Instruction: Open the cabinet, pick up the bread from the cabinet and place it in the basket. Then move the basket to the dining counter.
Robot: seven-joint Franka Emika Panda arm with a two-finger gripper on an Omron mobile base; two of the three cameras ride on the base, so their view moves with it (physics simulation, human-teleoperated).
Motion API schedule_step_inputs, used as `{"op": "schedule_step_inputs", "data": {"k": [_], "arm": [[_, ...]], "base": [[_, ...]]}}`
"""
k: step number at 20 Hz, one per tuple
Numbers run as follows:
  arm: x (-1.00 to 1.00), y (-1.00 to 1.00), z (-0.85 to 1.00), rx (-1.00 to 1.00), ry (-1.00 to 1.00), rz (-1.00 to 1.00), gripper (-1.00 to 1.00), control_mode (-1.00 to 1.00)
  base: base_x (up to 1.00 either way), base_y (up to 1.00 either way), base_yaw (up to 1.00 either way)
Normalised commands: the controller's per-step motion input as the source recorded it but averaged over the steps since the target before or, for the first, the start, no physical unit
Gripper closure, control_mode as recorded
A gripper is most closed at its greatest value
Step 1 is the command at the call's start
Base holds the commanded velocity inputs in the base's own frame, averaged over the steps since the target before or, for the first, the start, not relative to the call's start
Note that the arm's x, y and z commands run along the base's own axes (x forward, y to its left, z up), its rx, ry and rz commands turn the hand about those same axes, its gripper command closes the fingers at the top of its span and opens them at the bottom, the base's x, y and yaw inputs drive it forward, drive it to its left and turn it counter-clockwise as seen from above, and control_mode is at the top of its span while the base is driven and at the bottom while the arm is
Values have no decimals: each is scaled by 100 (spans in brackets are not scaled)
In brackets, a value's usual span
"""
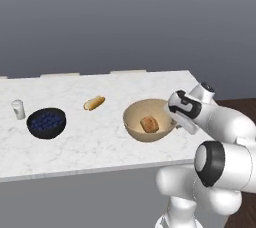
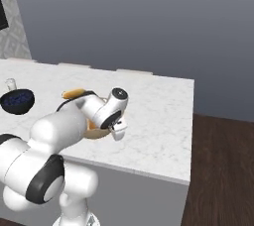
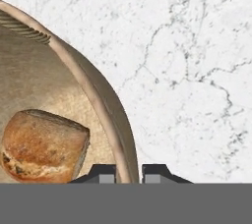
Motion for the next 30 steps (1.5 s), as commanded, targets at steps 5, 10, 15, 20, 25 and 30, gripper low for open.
{"op": "schedule_step_inputs", "data": {"k": [5, 10, 15, 20, 25, 30], "arm": [[7, 0, 0, 0, 4, 0, -100, -100], [11, 0, 0, 0, 1, 0, -100, -100], [3, 0, 0, 0, 0, 0, -100, -100], [-3, 0, 21, -1, 1, 0, -100, -100], [-58, 0, 60, -9, -9, 5, -100, -100], [-73, 1, 73, -17, -15, 6, -100, -100]], "base": [[0, 0, 0], [0, 0, 0], [0, 0, 0], [0, 0, 0], [0, 0, 0], [0, 0, 0]]}}
